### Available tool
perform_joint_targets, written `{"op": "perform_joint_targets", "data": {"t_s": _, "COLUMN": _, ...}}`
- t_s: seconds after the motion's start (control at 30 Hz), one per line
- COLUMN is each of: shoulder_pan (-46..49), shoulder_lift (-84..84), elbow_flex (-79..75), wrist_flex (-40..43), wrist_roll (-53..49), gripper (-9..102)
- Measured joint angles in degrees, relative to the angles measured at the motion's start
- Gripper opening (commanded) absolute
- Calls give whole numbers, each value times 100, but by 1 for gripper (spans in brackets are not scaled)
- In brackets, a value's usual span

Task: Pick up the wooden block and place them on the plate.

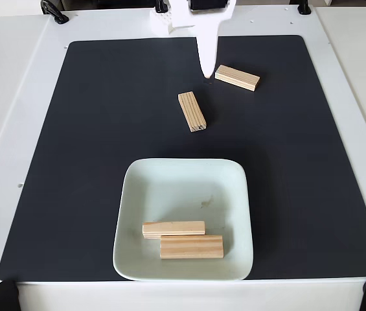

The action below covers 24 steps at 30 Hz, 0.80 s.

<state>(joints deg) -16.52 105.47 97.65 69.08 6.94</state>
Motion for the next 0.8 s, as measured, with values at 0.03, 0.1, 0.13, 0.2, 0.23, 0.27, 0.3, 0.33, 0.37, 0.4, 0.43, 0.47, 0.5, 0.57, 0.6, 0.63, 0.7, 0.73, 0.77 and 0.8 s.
{"op": "perform_joint_targets", "data": {"t_s": 0.03, "shoulder_pan": 0, "shoulder_lift": 132, "elbow_flex": 123, "wrist_flex": 211, "wrist_roll": 0, "gripper": -1}}
{"op": "perform_joint_targets", "data": {"t_s": 0.1, "shoulder_pan": -9, "shoulder_lift": 272, "elbow_flex": 299, "wrist_flex": 466, "wrist_roll": 220, "gripper": -1}}
{"op": "perform_joint_targets", "data": {"t_s": 0.13, "shoulder_pan": -18, "shoulder_lift": 299, "elbow_flex": 334, "wrist_flex": 519, "wrist_roll": 527, "gripper": -1}}
{"op": "perform_joint_targets", "data": {"t_s": 0.2, "shoulder_pan": -44, "shoulder_lift": 308, "elbow_flex": 334, "wrist_flex": 571, "wrist_roll": 1248, "gripper": -1}}
{"op": "perform_joint_targets", "data": {"t_s": 0.23, "shoulder_pan": -62, "shoulder_lift": 308, "elbow_flex": 334, "wrist_flex": 580, "wrist_roll": 1617, "gripper": -1}}
{"op": "perform_joint_targets", "data": {"t_s": 0.27, "shoulder_pan": -79, "shoulder_lift": 308, "elbow_flex": 334, "wrist_flex": 589, "wrist_roll": 1978, "gripper": -1}}
{"op": "perform_joint_targets", "data": {"t_s": 0.3, "shoulder_pan": -88, "shoulder_lift": 308, "elbow_flex": 360, "wrist_flex": 589, "wrist_roll": 2338, "gripper": -1}}
{"op": "perform_joint_targets", "data": {"t_s": 0.33, "shoulder_pan": -88, "shoulder_lift": 308, "elbow_flex": 396, "wrist_flex": 589, "wrist_roll": 2689, "gripper": -1}}
{"op": "perform_joint_targets", "data": {"t_s": 0.37, "shoulder_pan": -97, "shoulder_lift": 308, "elbow_flex": 448, "wrist_flex": 589, "wrist_roll": 3023, "gripper": -1}}
{"op": "perform_joint_targets", "data": {"t_s": 0.4, "shoulder_pan": -97, "shoulder_lift": 308, "elbow_flex": 501, "wrist_flex": 589, "wrist_roll": 3331, "gripper": -1}}
{"op": "perform_joint_targets", "data": {"t_s": 0.43, "shoulder_pan": -97, "shoulder_lift": 299, "elbow_flex": 562, "wrist_flex": 589, "wrist_roll": 3595, "gripper": -1}}
{"op": "perform_joint_targets", "data": {"t_s": 0.47, "shoulder_pan": -88, "shoulder_lift": 255, "elbow_flex": 606, "wrist_flex": 589, "wrist_roll": 3841, "gripper": -1}}
{"op": "perform_joint_targets", "data": {"t_s": 0.5, "shoulder_pan": -88, "shoulder_lift": 193, "elbow_flex": 642, "wrist_flex": 589, "wrist_roll": 4043, "gripper": -1}}
{"op": "perform_joint_targets", "data": {"t_s": 0.57, "shoulder_pan": -88, "shoulder_lift": 35, "elbow_flex": 659, "wrist_flex": 589, "wrist_roll": 4395, "gripper": -1}}
{"op": "perform_joint_targets", "data": {"t_s": 0.6, "shoulder_pan": -70, "shoulder_lift": -44, "elbow_flex": 659, "wrist_flex": 589, "wrist_roll": 4570, "gripper": -1}}
{"op": "perform_joint_targets", "data": {"t_s": 0.63, "shoulder_pan": -44, "shoulder_lift": -123, "elbow_flex": 659, "wrist_flex": 589, "wrist_roll": 4737, "gripper": -1}}
{"op": "perform_joint_targets", "data": {"t_s": 0.7, "shoulder_pan": -9, "shoulder_lift": -308, "elbow_flex": 659, "wrist_flex": 589, "wrist_roll": 5027, "gripper": -1}}
{"op": "perform_joint_targets", "data": {"t_s": 0.73, "shoulder_pan": 0, "shoulder_lift": -396, "elbow_flex": 659, "wrist_flex": 589, "wrist_roll": 5177, "gripper": -1}}
{"op": "perform_joint_targets", "data": {"t_s": 0.77, "shoulder_pan": 9, "shoulder_lift": -457, "elbow_flex": 659, "wrist_flex": 589, "wrist_roll": 5309, "gripper": -1}}
{"op": "perform_joint_targets", "data": {"t_s": 0.8, "shoulder_pan": 9, "shoulder_lift": -510, "elbow_flex": 659, "wrist_flex": 589, "wrist_roll": 5440, "gripper": -1}}
